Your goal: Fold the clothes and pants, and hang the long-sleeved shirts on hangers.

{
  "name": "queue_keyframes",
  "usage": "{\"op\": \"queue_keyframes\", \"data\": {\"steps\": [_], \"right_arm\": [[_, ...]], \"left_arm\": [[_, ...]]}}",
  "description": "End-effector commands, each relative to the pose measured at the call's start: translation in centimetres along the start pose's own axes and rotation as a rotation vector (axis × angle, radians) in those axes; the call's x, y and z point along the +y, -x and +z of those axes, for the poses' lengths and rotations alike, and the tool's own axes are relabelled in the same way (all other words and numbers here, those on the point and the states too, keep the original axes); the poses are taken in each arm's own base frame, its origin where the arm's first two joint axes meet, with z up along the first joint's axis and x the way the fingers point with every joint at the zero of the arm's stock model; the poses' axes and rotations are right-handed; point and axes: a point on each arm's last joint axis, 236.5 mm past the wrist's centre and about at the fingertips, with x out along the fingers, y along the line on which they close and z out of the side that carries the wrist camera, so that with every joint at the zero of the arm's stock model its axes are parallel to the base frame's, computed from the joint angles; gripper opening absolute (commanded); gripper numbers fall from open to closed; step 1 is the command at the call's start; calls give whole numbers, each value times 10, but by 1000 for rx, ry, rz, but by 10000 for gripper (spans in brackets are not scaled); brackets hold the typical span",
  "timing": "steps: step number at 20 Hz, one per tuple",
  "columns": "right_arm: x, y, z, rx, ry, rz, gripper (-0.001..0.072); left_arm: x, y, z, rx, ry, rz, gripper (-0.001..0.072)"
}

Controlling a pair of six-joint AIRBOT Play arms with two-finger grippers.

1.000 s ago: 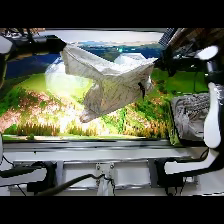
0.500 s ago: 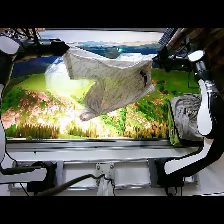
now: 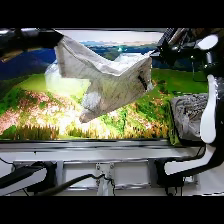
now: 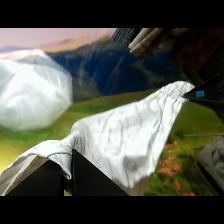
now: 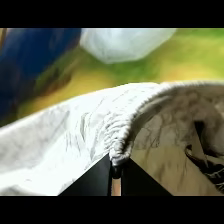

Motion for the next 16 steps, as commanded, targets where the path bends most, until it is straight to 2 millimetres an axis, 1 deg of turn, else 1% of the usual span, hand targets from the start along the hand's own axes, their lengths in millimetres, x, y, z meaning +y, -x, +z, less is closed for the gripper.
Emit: {"op": "queue_keyframes", "data": {"steps": [1,3,4,5,6,8,9,10,12,13,14,15,16], "right_arm": [[54,56,-32,-14,182,-29,33],[100,102,-48,-93,267,19,33],[122,128,-60,-132,306,43,33],[139,151,-74,-161,334,63,33],[155,175,-92,-184,367,82,33],[177,217,-131,-210,416,109,33],[184,236,-148,-228,421,120,33],[191,254,-163,-253,423,134,33],[208,287,-191,-310,410,187,33],[211,297,-200,-329,409,197,33],[211,302,-204,-339,411,195,33],[208,302,-206,-333,389,187,33],[202,298,-204,-316,376,167,33]], "left_arm": [[-45,66,38,-131,-87,-13,2],[-77,115,61,-240,-148,-14,2],[-90,139,70,-290,-177,-12,2],[-103,165,76,-337,-217,4,2],[-114,188,79,-374,-257,23,2],[-134,236,84,-455,-335,69,2],[-144,258,85,-495,-366,89,2],[-150,276,85,-525,-379,107,2],[-163,306,83,-576,-402,132,3],[-168,317,83,-596,-418,140,2],[-172,325,85,-612,-429,146,2],[-171,328,88,-619,-438,159,2],[-166,324,90,-611,-439,172,2]]}}
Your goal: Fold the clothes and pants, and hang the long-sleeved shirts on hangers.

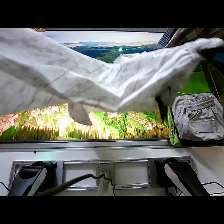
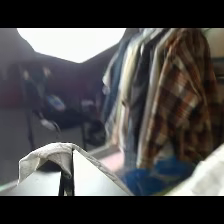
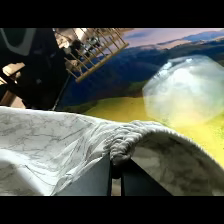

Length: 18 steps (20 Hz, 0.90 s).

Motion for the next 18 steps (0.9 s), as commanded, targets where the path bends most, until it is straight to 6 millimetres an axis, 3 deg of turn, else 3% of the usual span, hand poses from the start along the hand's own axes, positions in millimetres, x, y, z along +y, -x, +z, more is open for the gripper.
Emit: {"op": "queue_keyframes", "data": {"steps": [1,4,7,10,13,16,18], "right_arm": [[-6,6,-13,33,-48,-40,33],[-55,-46,-16,197,-142,-117,33],[-127,-111,-37,429,-270,-221,33],[-200,-182,-59,576,-380,-292,33],[-270,-256,-83,618,-481,-328,33],[-333,-315,-92,546,-488,-330,33],[-358,-332,-103,545,-452,-326,33]], "left_arm": [[11,4,3,6,-41,52,3],[33,-53,-50,154,13,37,2],[61,-126,-155,413,95,9,2],[75,-172,-259,629,189,-20,2],[76,-194,-327,755,239,-45,2],[72,-192,-358,827,265,-60,1],[64,-178,-373,889,283,-79,1]]}}
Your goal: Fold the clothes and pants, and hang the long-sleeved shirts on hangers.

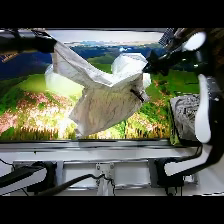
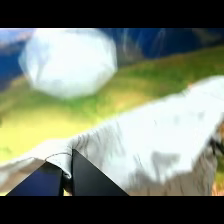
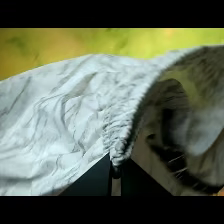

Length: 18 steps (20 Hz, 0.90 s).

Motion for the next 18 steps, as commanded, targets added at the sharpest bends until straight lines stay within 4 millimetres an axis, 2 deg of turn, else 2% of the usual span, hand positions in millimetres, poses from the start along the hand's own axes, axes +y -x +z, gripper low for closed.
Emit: {"op": "queue_keyframes", "data": {"steps": [1,3,6,8,12,14,18], "right_arm": [[-34,-51,31,-27,30,-4,32],[-44,-48,33,-26,46,-24,33],[-52,-30,42,-60,47,-27,33],[-55,-19,42,-61,60,-29,33],[-67,-4,13,36,94,-114,33],[-69,8,3,53,127,-173,33],[-71,34,-4,33,174,-270,33]], "left_arm": [[-2,-17,-43,123,32,-29,1],[-7,-13,-71,166,63,-33,1],[-19,0,-117,222,103,-45,1],[-33,11,-139,217,135,-68,2],[-54,36,-172,204,160,-90,1],[-60,49,-183,187,151,-89,1],[-78,67,-223,252,153,-123,2]]}}
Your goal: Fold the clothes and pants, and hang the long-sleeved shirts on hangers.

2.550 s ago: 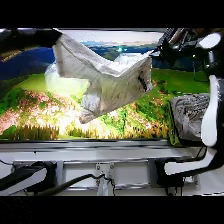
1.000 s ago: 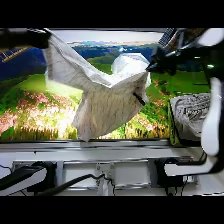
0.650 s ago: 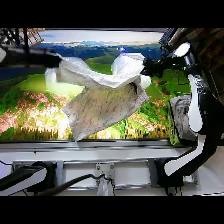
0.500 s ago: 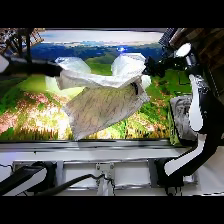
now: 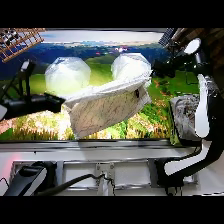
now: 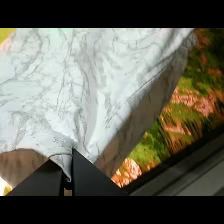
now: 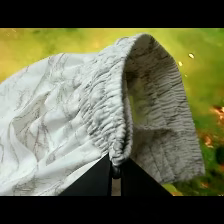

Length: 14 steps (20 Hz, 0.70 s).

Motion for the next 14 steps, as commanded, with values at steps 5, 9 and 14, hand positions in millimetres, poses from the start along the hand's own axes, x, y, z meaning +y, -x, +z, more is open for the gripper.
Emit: {"op": "queue_keyframes", "data": {"steps": [5,9,14], "right_arm": [[-23,4,-48,90,18,-135,33],[-42,-21,-97,210,-28,-155,33],[-62,-46,-145,337,-69,-176,33]], "left_arm": [[-2,-5,-74,110,20,-9,2],[31,-3,-94,190,-50,121,3],[11,-7,-124,294,-39,41,3]]}}
